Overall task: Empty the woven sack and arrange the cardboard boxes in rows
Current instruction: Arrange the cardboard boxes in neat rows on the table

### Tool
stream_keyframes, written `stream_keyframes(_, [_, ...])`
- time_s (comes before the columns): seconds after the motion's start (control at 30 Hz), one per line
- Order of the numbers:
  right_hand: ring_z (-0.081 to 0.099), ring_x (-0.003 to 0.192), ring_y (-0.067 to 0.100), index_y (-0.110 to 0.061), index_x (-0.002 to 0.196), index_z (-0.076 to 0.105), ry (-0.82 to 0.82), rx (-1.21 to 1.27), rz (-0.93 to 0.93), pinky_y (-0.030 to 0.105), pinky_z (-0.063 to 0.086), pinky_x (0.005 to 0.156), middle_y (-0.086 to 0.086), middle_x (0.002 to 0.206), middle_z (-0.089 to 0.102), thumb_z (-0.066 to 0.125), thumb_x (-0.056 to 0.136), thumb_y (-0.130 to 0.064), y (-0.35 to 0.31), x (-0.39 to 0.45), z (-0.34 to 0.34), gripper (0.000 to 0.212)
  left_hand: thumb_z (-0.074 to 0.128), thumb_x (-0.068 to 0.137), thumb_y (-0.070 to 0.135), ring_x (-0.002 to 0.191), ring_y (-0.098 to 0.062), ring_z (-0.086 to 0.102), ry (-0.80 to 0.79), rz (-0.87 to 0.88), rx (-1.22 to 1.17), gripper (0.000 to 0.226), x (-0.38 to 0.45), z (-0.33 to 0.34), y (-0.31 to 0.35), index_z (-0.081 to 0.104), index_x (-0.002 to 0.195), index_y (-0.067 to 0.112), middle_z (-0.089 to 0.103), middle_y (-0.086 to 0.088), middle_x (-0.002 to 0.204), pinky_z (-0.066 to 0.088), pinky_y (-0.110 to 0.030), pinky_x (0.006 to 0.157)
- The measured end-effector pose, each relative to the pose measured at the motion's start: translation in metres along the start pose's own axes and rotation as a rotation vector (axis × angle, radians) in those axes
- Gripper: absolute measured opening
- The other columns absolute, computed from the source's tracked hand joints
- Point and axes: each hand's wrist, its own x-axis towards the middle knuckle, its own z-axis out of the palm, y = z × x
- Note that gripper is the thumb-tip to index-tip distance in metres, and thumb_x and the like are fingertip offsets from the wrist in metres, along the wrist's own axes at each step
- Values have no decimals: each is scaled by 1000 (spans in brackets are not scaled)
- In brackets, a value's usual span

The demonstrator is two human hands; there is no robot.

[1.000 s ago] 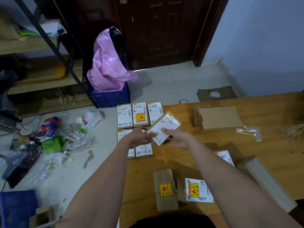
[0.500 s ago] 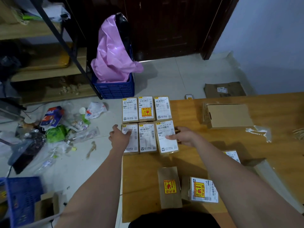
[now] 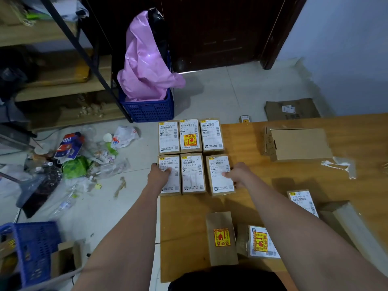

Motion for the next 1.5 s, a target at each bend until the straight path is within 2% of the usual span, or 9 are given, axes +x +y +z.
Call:
stream_keyframes(0.5, [66,109,31,-7,125,61,53,-102,-61,41,59,83,12,125,65,70,91,-26,-18,-16,8,40,56,98,32,112,-35,61,11,-6,30,47,-2,5,0,42,134,6,60,-16,128,52,-39,76])
stream_keyframes(0.8, [62,114,30,-7,129,57,72,-131,-75,35,56,82,11,131,61,67,92,-27,-19,-17,12,43,57,96,34,113,-35,60,3,-3,36,50,-7,6,2,40,135,6,58,-15,129,54,-44,88])
stream_keyframes(0.93, [55,123,32,-2,145,37,106,-143,-93,35,49,86,14,141,50,60,96,-37,-22,-28,12,64,61,93,34,126,-41,44,102,3,130,61,-10,5,8,34,142,9,43,-22,138,42,-49,104])
stream_keyframes(1.0, [59,114,30,-1,149,31,119,-147,-102,33,48,79,15,135,54,49,100,-44,-24,-34,12,67,63,92,28,130,-40,36,212,38,164,56,-20,4,16,37,138,10,39,-22,138,39,-50,102])
stream_keyframes(1.1, [58,72,19,-3,139,48,180,-129,-109,27,41,55,7,92,61,34,104,-47,-23,-42,11,57,61,93,24,120,-38,45,290,108,114,35,-33,4,22,48,121,7,49,-20,127,43,-46,92])
stream_keyframes(1.27, [58,114,29,-2,144,40,256,-229,-41,32,48,82,15,135,53,37,104,-21,-20,-64,10,44,51,96,24,78,-26,56,163,216,135,20,-50,4,25,59,86,9,59,-6,78,45,-30,67])
stream_keyframes(1.33, [60,85,24,-4,129,53,239,-247,-13,28,45,62,10,111,61,43,96,-7,-14,-69,13,35,49,96,29,69,-25,53,67,226,164,32,-61,9,24,51,70,12,53,-4,67,45,-31,64])
stream_keyframes(1.4, [47,59,17,-3,99,56,216,-301,-38,25,35,45,5,78,53,46,90,-5,-6,-77,18,14,49,96,35,68,-23,57,-68,198,182,32,-69,13,18,57,78,10,59,-6,76,51,-34,68])
stream_keyframes(1.5, [47,57,16,-7,95,58,177,-421,-42,24,34,44,4,74,50,50,91,-10,6,-96,28,9,50,97,35,69,-22,59,-250,114,198,34,-82,16,2,65,104,6,65,-10,92,49,-28,58])
